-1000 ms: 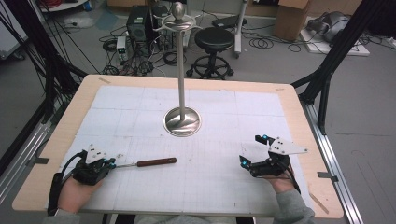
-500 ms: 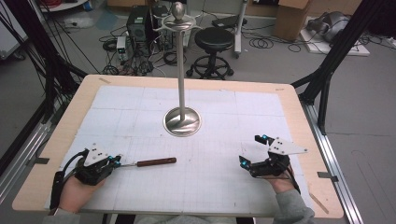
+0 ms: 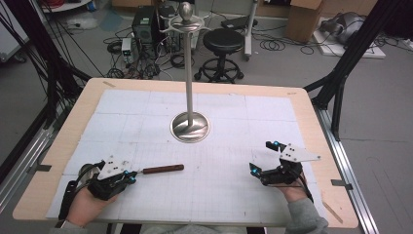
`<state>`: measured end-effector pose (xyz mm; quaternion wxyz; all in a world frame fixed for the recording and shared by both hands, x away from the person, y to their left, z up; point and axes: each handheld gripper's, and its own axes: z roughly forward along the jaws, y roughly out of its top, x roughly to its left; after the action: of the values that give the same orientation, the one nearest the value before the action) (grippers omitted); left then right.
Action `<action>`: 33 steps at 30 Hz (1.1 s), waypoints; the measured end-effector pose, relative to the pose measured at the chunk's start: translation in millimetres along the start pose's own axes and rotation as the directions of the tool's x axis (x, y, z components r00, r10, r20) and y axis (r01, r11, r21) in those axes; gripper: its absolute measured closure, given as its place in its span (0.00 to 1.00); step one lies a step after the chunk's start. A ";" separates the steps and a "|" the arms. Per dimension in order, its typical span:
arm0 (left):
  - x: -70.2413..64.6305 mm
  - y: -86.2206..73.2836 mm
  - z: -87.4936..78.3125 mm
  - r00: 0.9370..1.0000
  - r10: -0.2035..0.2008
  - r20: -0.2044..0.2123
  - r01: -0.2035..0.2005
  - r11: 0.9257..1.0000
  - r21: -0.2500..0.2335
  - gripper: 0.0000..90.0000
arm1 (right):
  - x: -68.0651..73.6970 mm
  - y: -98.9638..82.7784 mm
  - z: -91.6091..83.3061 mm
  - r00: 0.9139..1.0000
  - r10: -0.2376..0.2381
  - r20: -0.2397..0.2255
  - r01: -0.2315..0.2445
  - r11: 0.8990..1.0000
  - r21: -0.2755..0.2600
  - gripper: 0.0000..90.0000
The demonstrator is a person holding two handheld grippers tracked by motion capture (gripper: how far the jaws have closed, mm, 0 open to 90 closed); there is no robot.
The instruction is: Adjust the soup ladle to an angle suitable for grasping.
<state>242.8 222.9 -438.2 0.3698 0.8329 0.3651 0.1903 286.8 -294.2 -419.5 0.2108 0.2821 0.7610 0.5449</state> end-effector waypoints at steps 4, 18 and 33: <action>2.5 -1.0 5.2 1.000 -0.008 0.012 0.008 1.000 0.014 0.99 | -0.5 -0.1 0.4 1.000 -0.005 0.004 0.005 1.000 0.000 0.00; 3.9 9.3 20.7 1.000 0.002 -0.028 -0.002 1.000 -0.004 0.99 | 0.2 -0.7 1.9 1.000 0.002 -0.002 -0.002 1.000 0.009 0.00; 8.1 15.8 3.5 0.999 0.034 0.034 -0.030 0.994 -0.109 0.98 | 0.3 -0.8 2.0 1.000 0.003 -0.008 -0.003 1.000 0.008 0.00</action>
<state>257.6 220.0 -428.1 0.4176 0.8207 0.3343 0.2009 287.7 -292.8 -420.9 0.2057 0.2820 0.7634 0.5435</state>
